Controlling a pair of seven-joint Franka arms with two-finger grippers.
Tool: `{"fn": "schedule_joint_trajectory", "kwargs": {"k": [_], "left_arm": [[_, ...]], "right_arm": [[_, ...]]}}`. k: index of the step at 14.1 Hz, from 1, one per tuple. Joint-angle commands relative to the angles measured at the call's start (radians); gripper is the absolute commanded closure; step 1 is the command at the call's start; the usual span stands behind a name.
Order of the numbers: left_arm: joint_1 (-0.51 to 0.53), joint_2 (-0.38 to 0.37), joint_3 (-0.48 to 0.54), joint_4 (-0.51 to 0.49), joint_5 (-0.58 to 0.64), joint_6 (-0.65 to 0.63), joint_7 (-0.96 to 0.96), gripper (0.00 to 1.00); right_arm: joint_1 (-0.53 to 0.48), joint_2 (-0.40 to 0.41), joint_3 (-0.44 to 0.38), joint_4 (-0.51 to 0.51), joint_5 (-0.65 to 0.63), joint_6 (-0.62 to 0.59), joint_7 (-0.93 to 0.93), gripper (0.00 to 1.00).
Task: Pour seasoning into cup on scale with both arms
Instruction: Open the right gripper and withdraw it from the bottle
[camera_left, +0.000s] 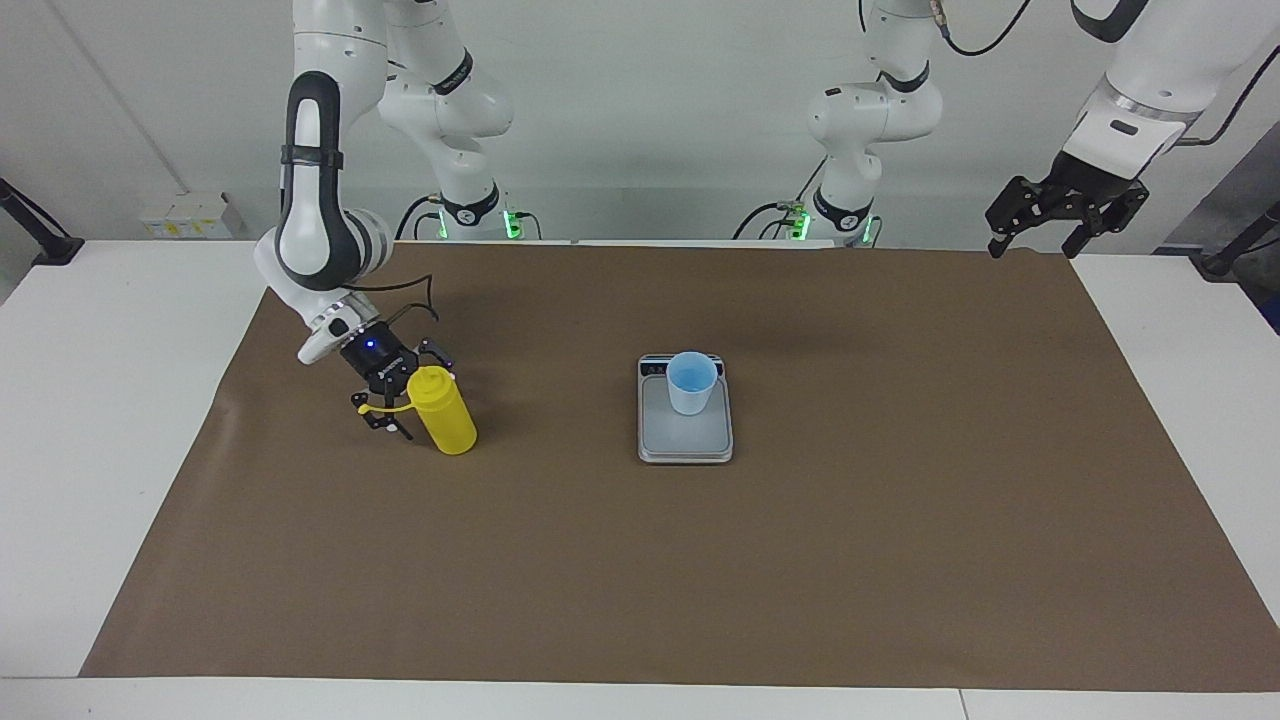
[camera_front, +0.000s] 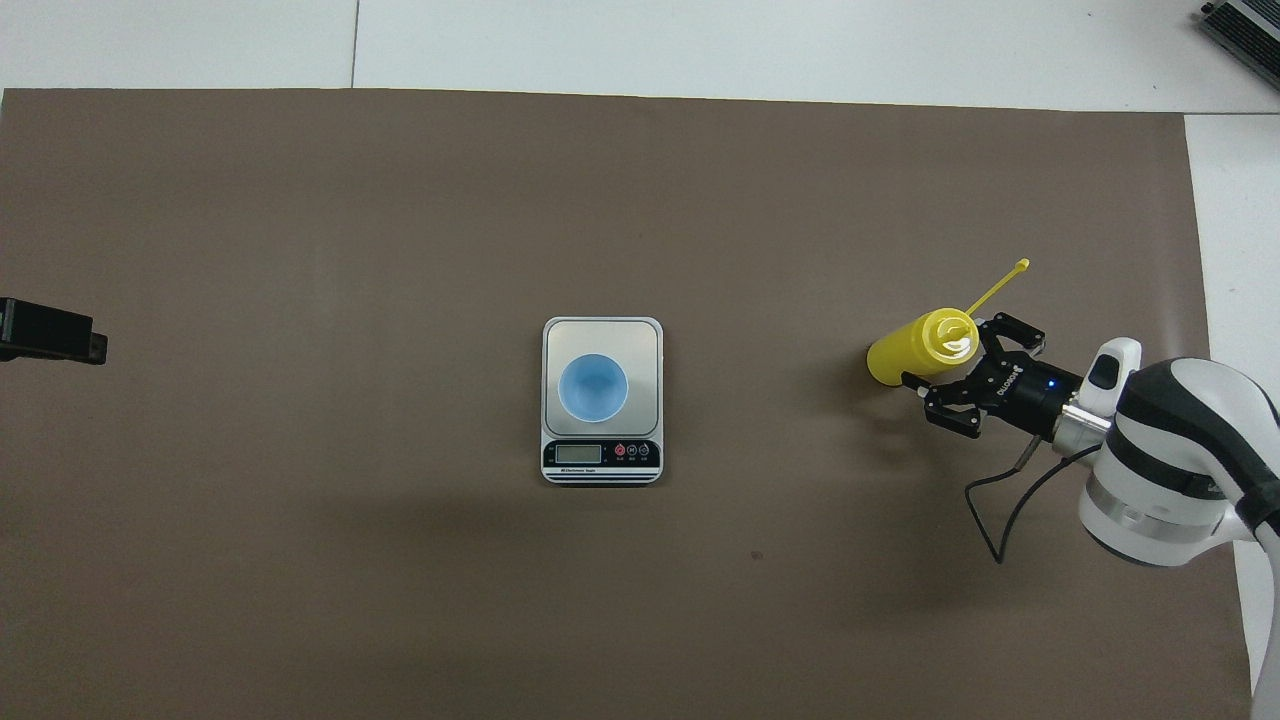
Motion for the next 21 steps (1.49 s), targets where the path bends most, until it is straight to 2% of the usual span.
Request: {"fn": "schedule_joint_trajectory", "kwargs": {"k": [1, 4, 7, 12, 16, 21], "left_arm": [[0.015, -0.015, -0.009, -0.009, -0.008, -0.013, -0.001, 0.0], [0.015, -0.015, -0.009, -0.009, -0.008, -0.013, 0.0, 0.0], [0.015, -0.015, -0.009, -0.009, -0.008, -0.013, 0.0, 0.0], [0.015, -0.015, -0.009, -0.009, -0.008, -0.013, 0.0, 0.0], [0.015, -0.015, -0.009, -0.009, -0.01, -0.013, -0.001, 0.0], [0.015, -0.015, -0.009, -0.009, -0.008, -0.013, 0.0, 0.0]], "right_arm": [[-0.08, -0.031, 0.003, -0.026, -0.113, -0.012, -0.014, 0.0], [-0.143, -0.032, 0.001, -0.008, -0.191, -0.016, -0.014, 0.0], [-0.189, -0.052, 0.0, 0.043, -0.348, -0.038, -0.008, 0.0], [-0.203, -0.109, -0.007, 0.078, -0.506, -0.058, 0.1, 0.0], [-0.181, -0.173, 0.0, 0.134, -0.709, -0.105, 0.385, 0.0], [-0.128, -0.193, 0.013, 0.238, -0.941, -0.196, 1.081, 0.0]]}}
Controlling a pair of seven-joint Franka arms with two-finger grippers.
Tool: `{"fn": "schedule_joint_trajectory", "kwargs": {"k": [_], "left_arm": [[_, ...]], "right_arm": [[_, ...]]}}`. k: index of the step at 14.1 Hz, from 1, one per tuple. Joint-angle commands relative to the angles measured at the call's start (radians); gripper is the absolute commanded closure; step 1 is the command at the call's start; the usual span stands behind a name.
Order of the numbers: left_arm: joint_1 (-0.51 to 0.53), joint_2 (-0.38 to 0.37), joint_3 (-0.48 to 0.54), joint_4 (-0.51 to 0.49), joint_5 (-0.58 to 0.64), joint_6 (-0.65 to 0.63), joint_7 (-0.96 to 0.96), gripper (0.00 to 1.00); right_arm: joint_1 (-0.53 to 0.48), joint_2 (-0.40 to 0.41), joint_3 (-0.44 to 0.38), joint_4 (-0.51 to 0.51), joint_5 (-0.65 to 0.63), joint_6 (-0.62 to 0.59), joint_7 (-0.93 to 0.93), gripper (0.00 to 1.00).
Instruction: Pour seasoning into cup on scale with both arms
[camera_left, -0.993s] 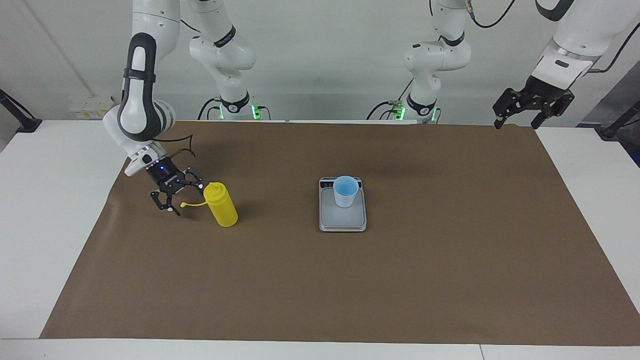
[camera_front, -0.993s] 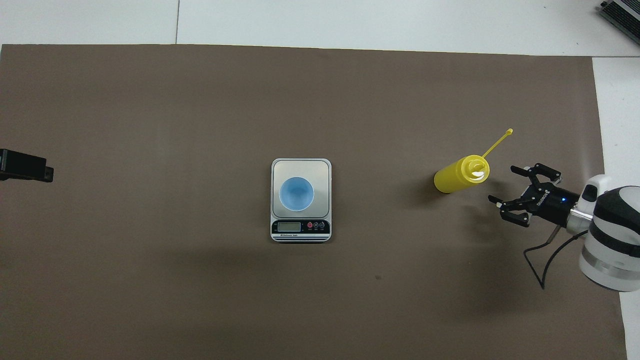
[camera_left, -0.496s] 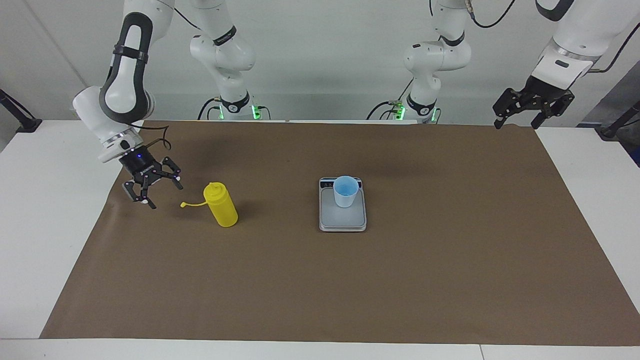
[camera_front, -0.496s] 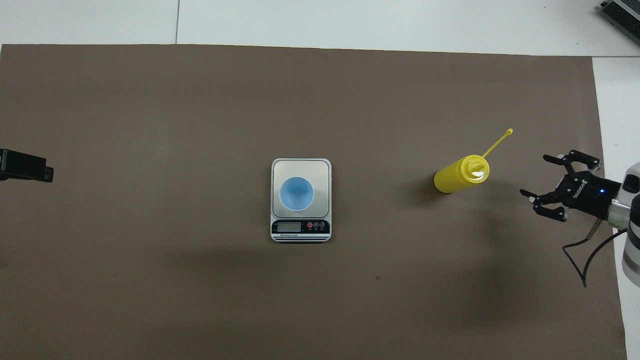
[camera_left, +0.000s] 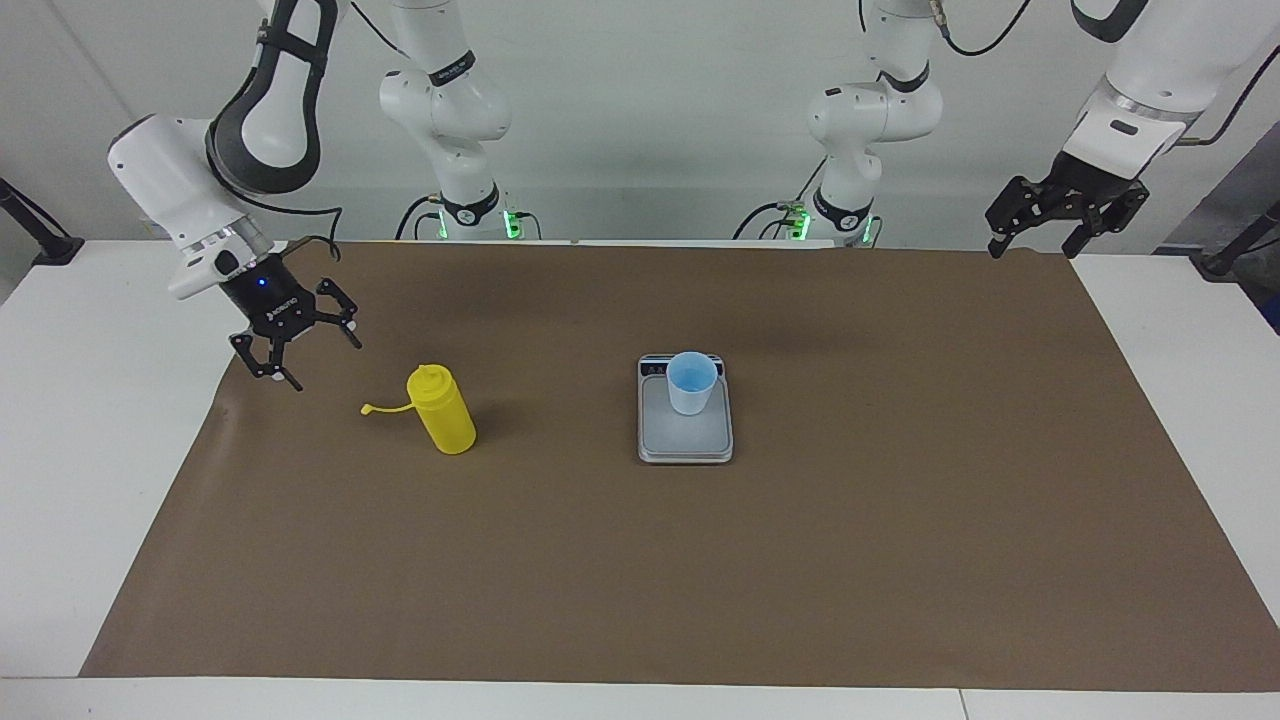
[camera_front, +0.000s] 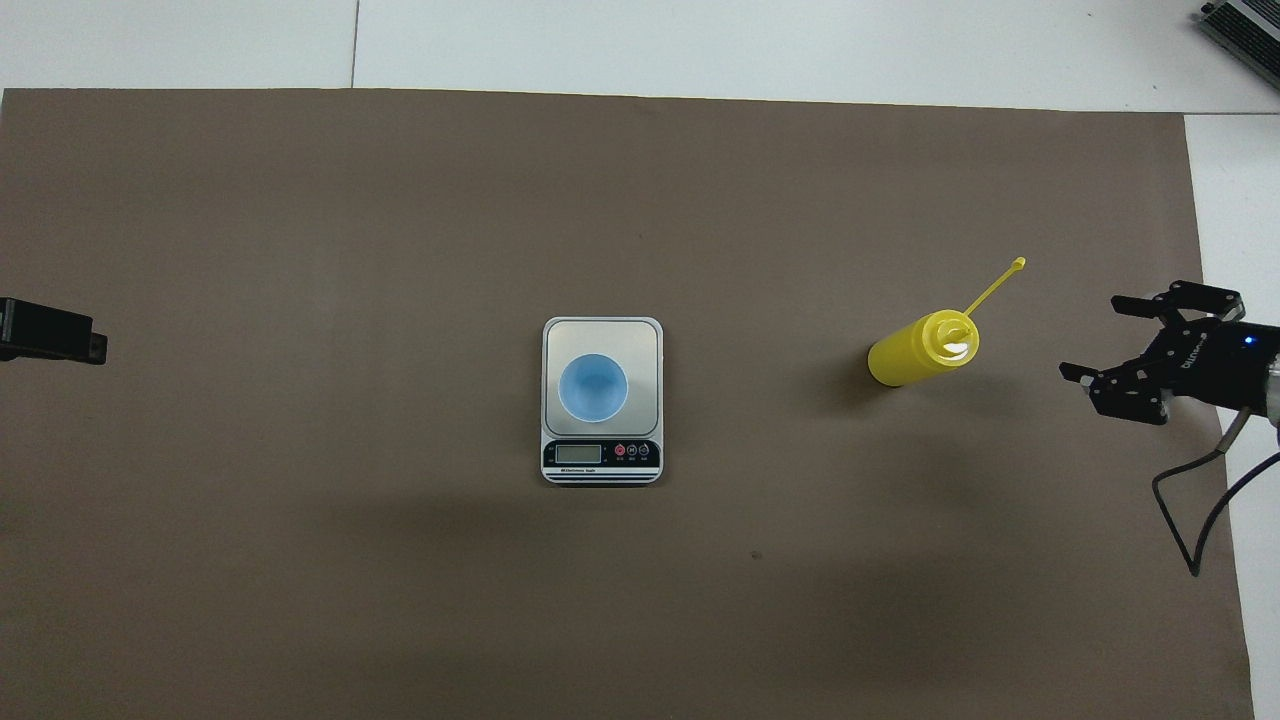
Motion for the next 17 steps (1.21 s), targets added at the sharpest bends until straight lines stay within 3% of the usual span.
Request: {"fn": "schedule_joint_trajectory", "kwargs": {"k": [1, 7, 12, 17], "left_arm": [[0.015, -0.015, -0.009, -0.009, -0.008, -0.013, -0.001, 0.0], [0.015, -0.015, -0.009, -0.009, -0.008, -0.013, 0.0, 0.0], [0.015, -0.015, -0.009, -0.009, -0.01, -0.013, 0.0, 0.0], [0.015, -0.015, -0.009, -0.009, -0.008, -0.013, 0.0, 0.0]], "right_arm": [[0.03, 0.002, 0.006, 0.059, -0.12, -0.047, 0.374, 0.0], [0.187, 0.015, 0.008, 0.286, -0.478, -0.263, 1.077, 0.0], [0.279, 0.05, 0.009, 0.484, -0.675, -0.458, 1.378, 0.0], [0.285, 0.064, 0.02, 0.602, -0.737, -0.621, 1.411, 0.0]]}}
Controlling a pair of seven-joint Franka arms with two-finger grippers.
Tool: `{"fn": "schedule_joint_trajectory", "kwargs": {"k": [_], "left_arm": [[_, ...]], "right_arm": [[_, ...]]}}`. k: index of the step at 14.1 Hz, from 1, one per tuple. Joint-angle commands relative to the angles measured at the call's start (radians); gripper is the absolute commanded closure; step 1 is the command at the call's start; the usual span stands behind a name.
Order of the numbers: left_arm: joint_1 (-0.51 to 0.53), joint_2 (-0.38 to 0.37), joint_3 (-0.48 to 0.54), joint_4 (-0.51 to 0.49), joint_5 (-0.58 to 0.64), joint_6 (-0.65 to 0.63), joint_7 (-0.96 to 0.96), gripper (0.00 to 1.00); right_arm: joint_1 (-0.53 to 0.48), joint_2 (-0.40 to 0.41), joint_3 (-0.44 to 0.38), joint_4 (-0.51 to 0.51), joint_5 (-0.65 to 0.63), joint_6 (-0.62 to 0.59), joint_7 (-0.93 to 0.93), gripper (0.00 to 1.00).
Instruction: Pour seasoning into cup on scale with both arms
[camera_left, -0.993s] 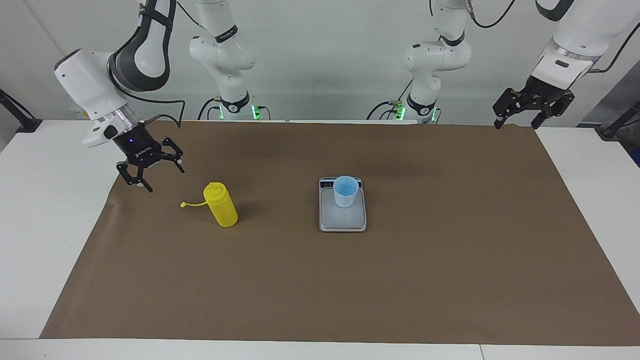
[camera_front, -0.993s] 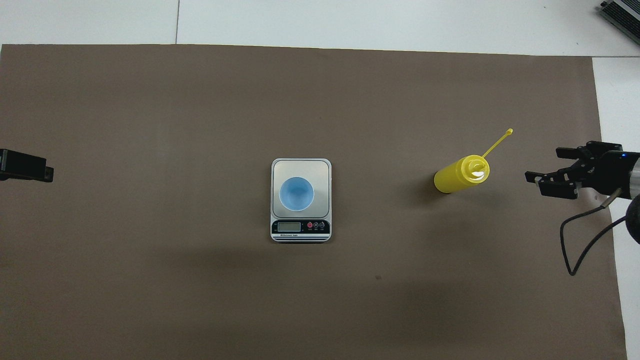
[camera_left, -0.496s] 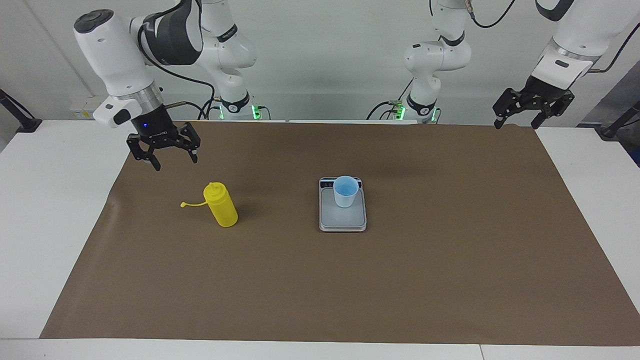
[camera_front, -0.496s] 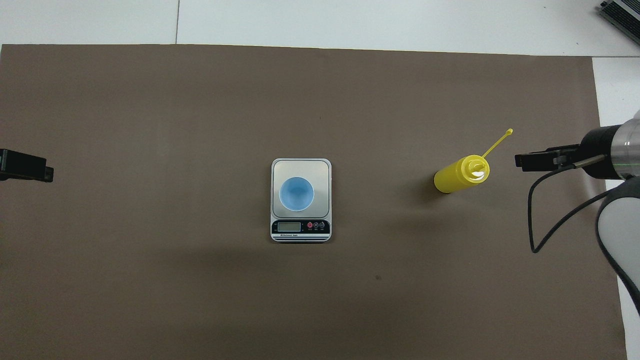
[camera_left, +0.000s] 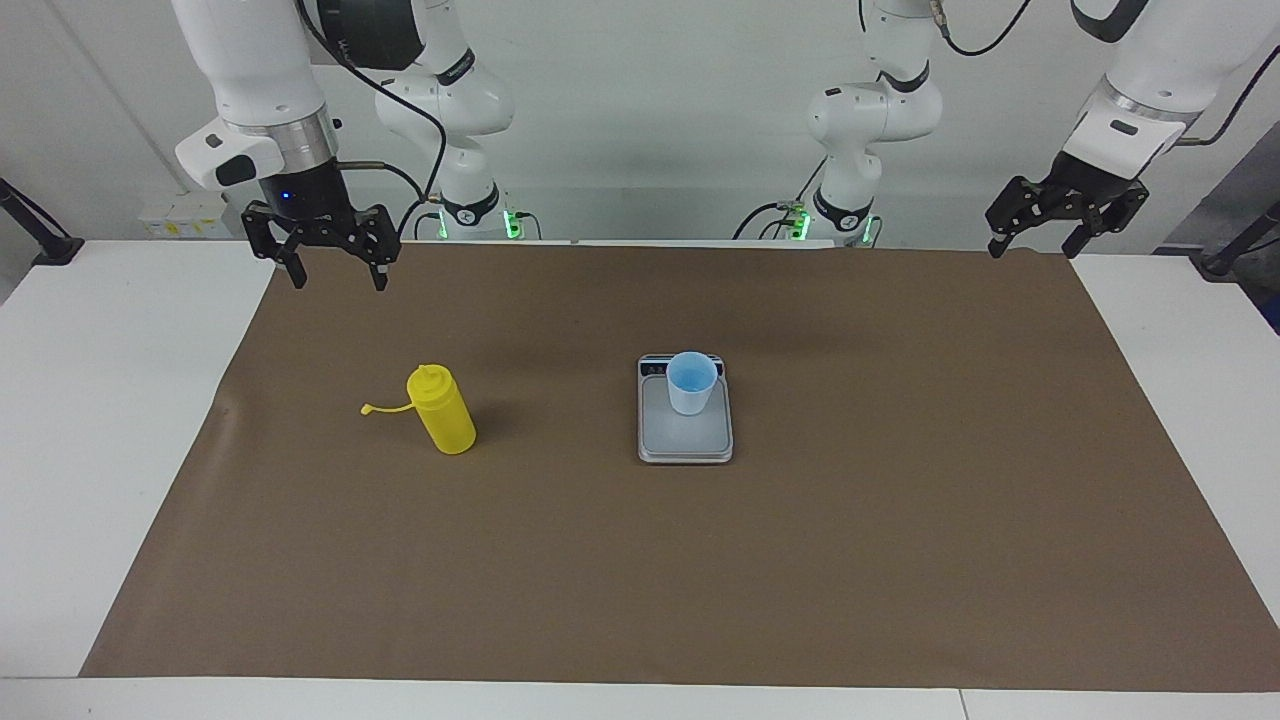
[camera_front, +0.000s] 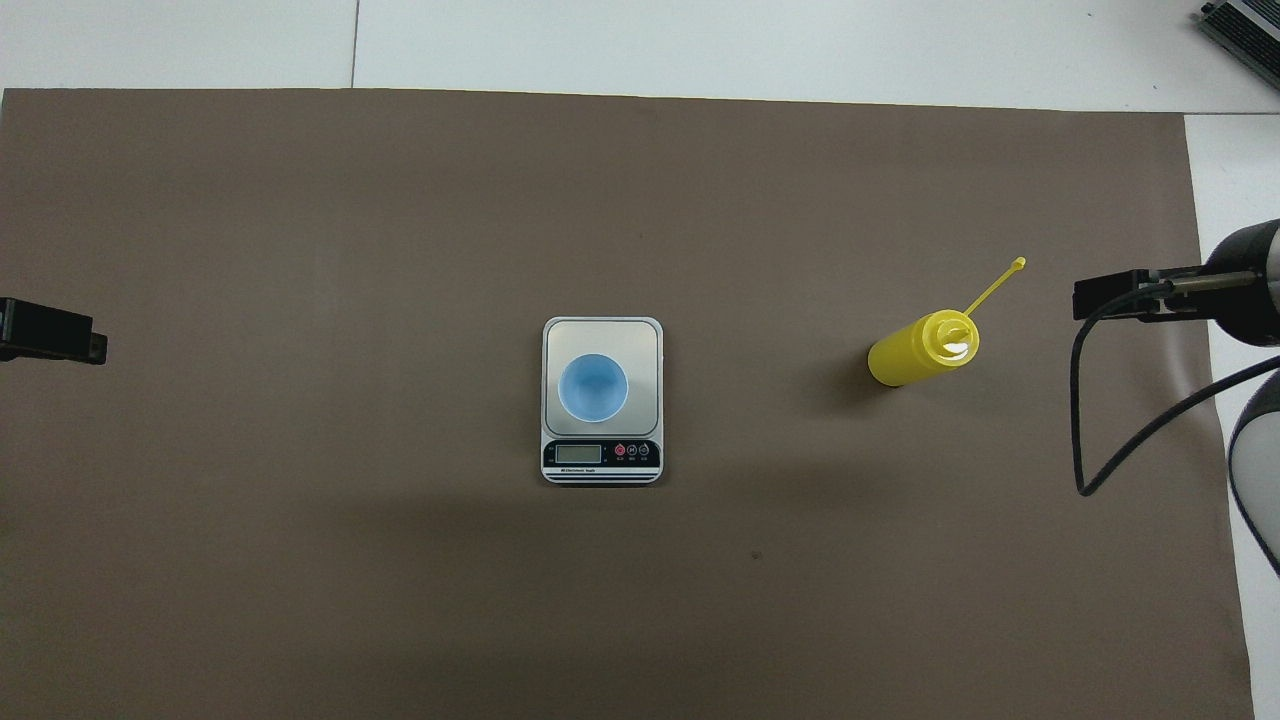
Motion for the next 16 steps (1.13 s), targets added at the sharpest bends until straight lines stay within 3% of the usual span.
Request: {"fn": "schedule_joint_trajectory", "kwargs": {"k": [1, 16], "left_arm": [[0.015, -0.015, -0.009, -0.009, -0.008, -0.013, -0.001, 0.0], [0.015, -0.015, -0.009, -0.009, -0.008, -0.013, -0.001, 0.0]], "right_arm": [[0.002, 0.03, 0.014, 0.068, -0.033, -0.078, 0.028, 0.0], [-0.023, 0.005, 0.013, 0.012, 0.071, -0.092, -0.024, 0.0]]}}
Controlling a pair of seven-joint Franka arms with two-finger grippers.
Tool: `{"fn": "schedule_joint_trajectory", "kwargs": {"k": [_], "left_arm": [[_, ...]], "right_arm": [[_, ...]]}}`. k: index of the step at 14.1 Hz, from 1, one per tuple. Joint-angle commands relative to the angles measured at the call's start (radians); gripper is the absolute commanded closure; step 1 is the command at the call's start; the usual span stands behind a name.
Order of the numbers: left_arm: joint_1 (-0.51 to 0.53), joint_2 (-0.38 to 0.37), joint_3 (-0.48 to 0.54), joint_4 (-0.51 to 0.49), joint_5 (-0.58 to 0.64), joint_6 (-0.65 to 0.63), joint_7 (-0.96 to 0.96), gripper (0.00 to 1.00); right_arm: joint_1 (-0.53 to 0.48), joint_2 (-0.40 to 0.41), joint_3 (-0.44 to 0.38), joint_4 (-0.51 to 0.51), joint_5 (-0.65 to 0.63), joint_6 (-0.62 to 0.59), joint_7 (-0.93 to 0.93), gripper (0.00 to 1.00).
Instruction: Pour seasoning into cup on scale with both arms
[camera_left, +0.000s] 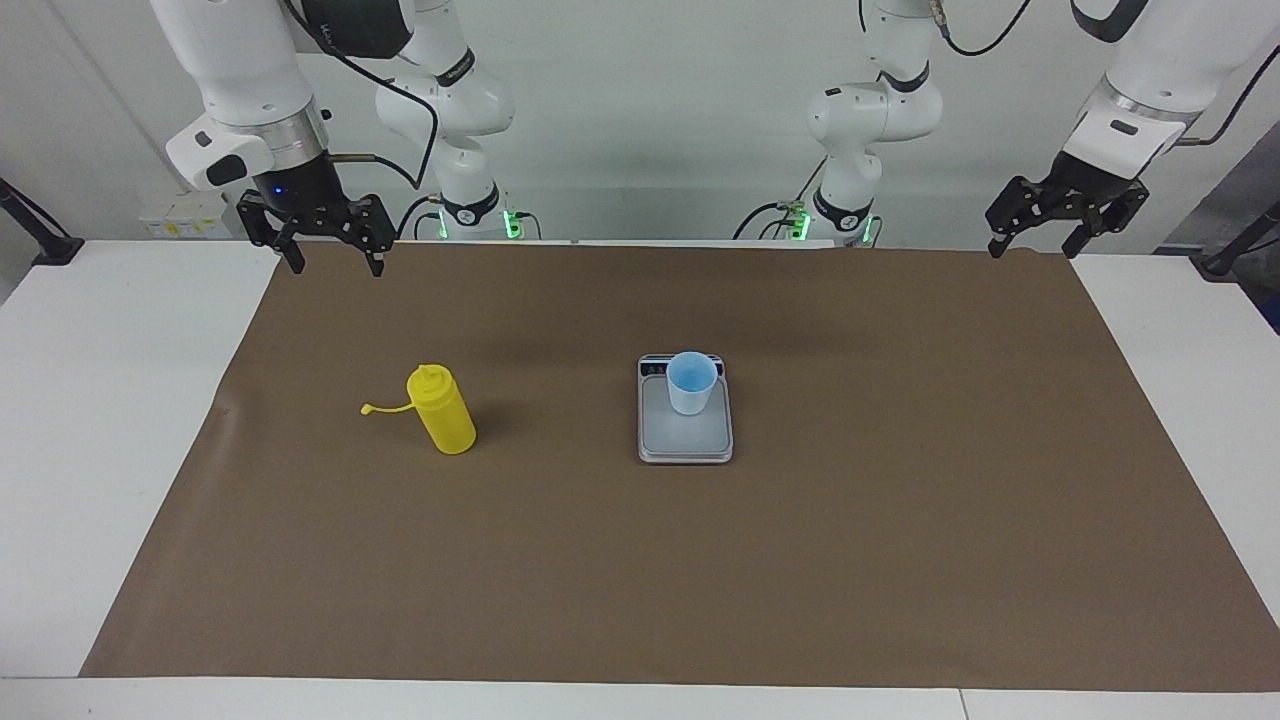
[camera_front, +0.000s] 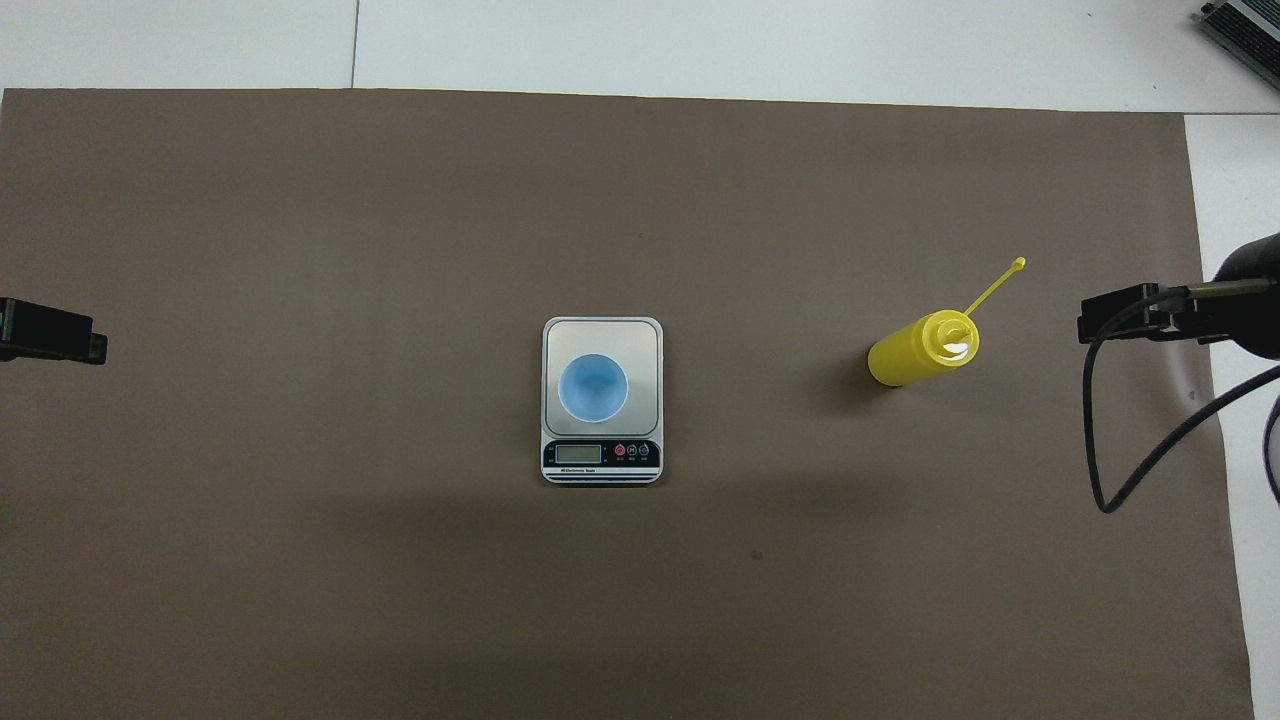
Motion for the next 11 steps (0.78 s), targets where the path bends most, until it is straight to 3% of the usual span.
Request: {"fn": "schedule_joint_trajectory", "kwargs": {"k": [1, 11], "left_arm": [[0.015, -0.015, -0.009, -0.009, -0.01, -0.013, 0.0, 0.0], [0.015, -0.015, -0.009, -0.009, -0.008, -0.013, -0.001, 0.0]], "right_arm": [[-0.005, -0.011, 0.008, -0.012, 0.023, -0.02, -0.014, 0.0], [-0.003, -0.013, 0.012, -0.017, 0.025, -0.046, 0.06, 0.0]]}}
